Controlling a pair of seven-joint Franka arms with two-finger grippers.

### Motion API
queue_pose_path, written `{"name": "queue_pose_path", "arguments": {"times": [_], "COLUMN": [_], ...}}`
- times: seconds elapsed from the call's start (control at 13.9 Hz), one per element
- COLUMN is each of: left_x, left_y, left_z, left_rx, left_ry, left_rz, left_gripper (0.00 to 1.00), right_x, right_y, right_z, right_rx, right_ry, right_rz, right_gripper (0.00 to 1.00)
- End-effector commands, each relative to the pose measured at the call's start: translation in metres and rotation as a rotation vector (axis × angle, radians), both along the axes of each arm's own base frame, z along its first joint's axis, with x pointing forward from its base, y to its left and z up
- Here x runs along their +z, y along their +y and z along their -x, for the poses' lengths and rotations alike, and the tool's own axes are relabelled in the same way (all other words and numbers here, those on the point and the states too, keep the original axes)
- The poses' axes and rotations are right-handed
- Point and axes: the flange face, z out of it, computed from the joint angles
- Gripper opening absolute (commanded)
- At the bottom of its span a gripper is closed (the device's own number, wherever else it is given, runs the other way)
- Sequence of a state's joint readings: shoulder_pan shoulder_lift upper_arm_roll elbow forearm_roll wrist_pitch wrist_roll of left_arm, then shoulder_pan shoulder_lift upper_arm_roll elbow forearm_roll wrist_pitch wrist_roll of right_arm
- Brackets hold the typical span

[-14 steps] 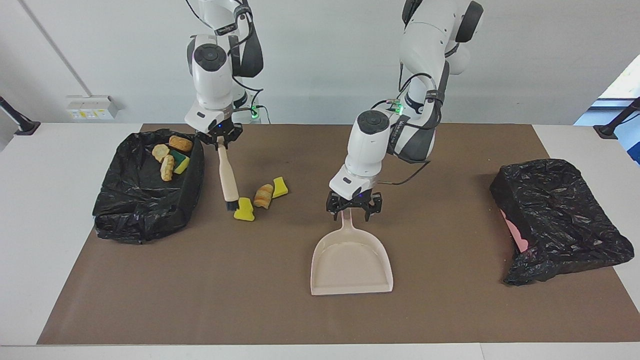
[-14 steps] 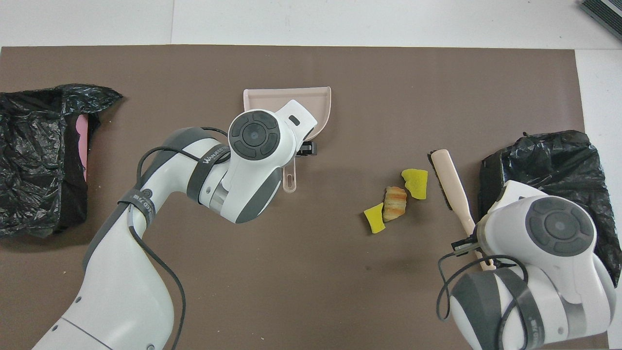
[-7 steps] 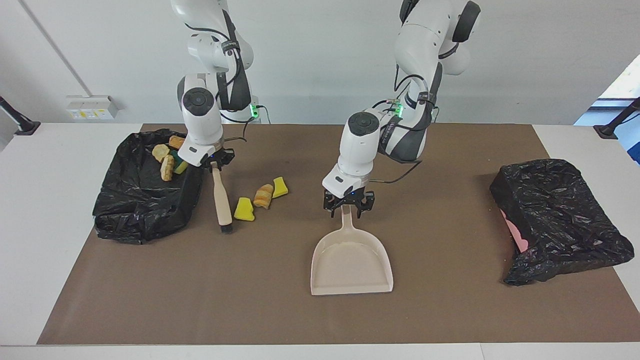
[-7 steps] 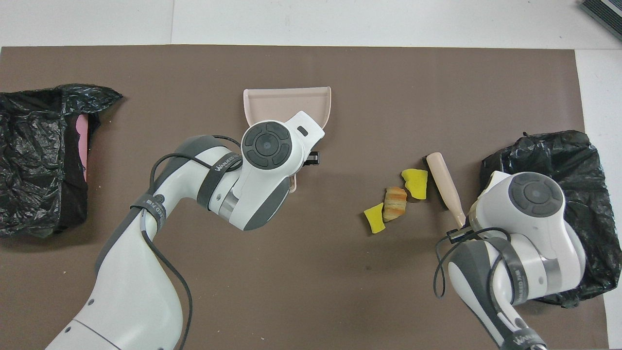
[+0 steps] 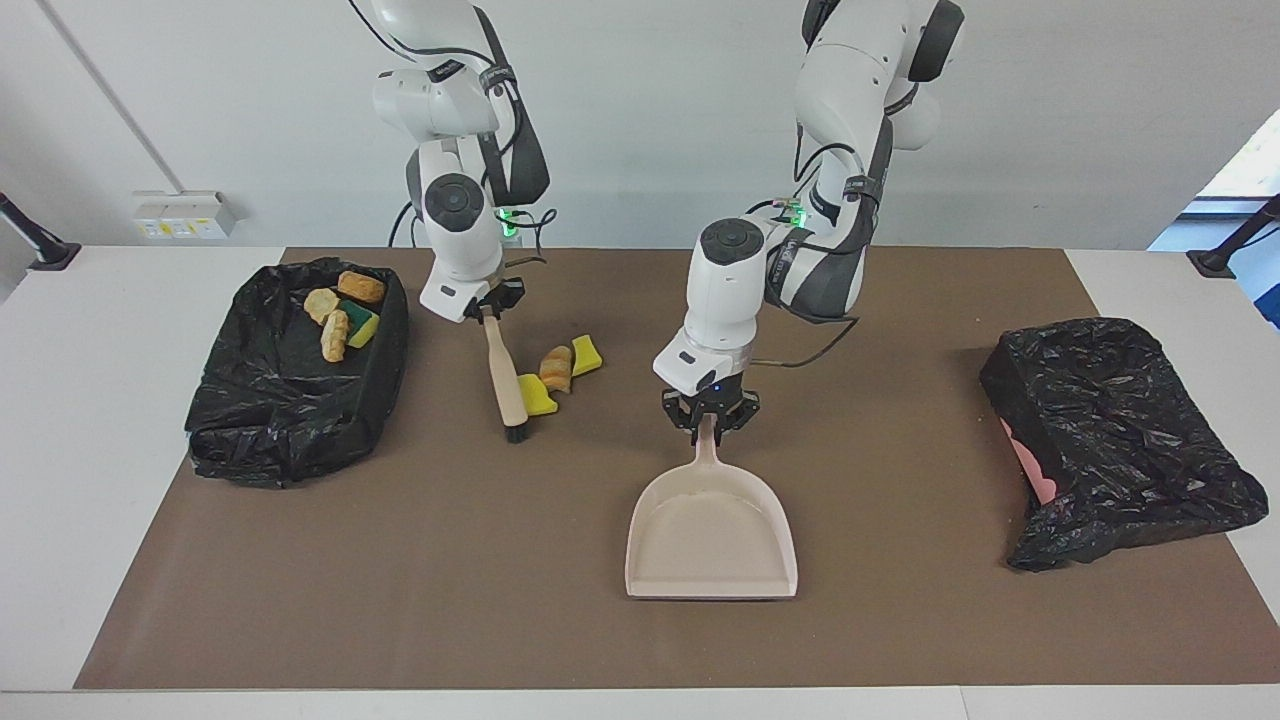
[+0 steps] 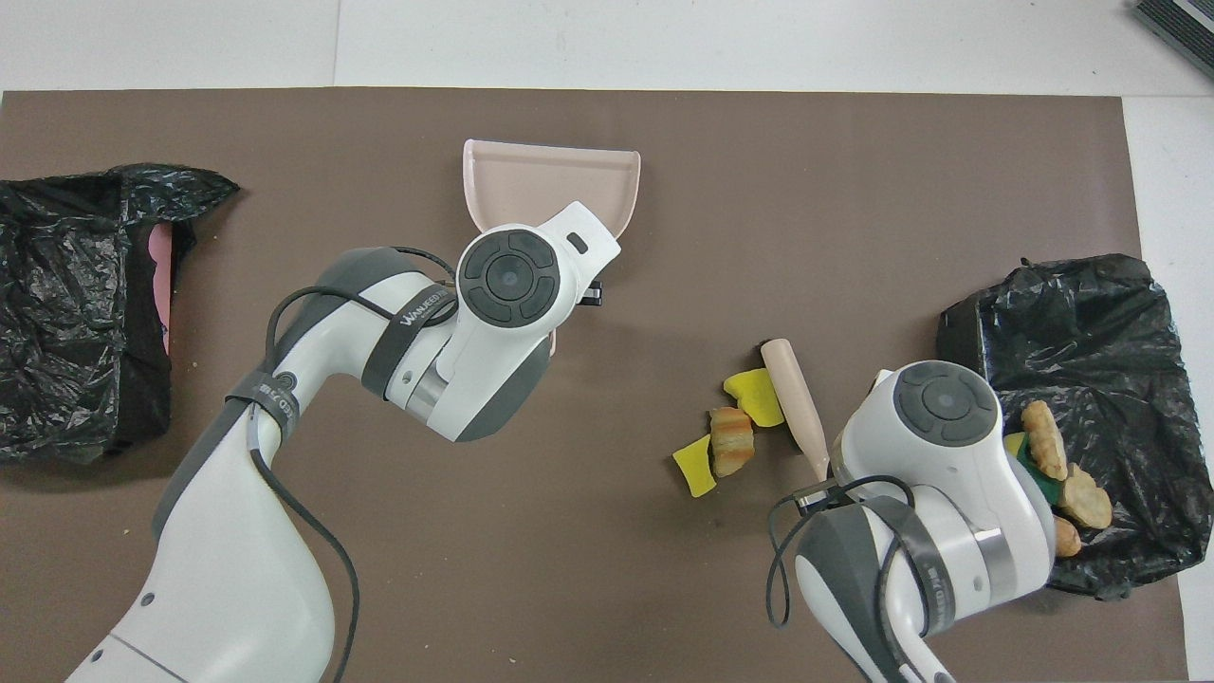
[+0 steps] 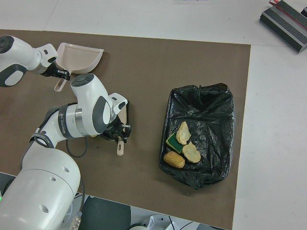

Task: Sweep and dump trash in bin
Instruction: 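Lower the dustpan beside the debris while the right gripper positions the brush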

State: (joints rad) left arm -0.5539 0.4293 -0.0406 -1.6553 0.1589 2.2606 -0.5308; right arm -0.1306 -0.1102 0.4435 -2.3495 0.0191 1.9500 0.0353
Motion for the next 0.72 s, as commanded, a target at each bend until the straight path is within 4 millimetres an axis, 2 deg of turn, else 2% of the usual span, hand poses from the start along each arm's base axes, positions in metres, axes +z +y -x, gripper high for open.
{"name": "queue_pose_path", "arguments": {"times": [0.0,0.14,0.29,0.43,0.65], "left_x": [0.040,0.047,0.062,0.076,0.077], "left_y": [0.034,0.051,0.070,0.097,0.137], "left_z": [0.003,0.008,0.008,0.007,-0.007], "left_rx": [-0.209,-0.384,-0.512,-0.666,-0.940], "left_ry": [0.030,0.103,0.131,0.182,0.229], "left_rz": [-0.105,-0.177,-0.211,-0.245,-0.264], "left_gripper": [0.00,0.00,0.00,0.00,0.00], "right_x": [0.039,0.067,0.075,0.068,0.047], "right_y": [-0.001,-0.008,-0.011,-0.012,-0.016], "right_z": [-0.004,0.006,0.023,0.047,0.058], "right_rx": [-0.146,-0.171,-0.176,-0.175,-0.202], "right_ry": [-0.051,-0.071,-0.045,-0.051,-0.024], "right_rz": [0.043,0.086,0.121,0.154,0.155], "right_gripper": [0.00,0.00,0.00,0.00,0.00]}}
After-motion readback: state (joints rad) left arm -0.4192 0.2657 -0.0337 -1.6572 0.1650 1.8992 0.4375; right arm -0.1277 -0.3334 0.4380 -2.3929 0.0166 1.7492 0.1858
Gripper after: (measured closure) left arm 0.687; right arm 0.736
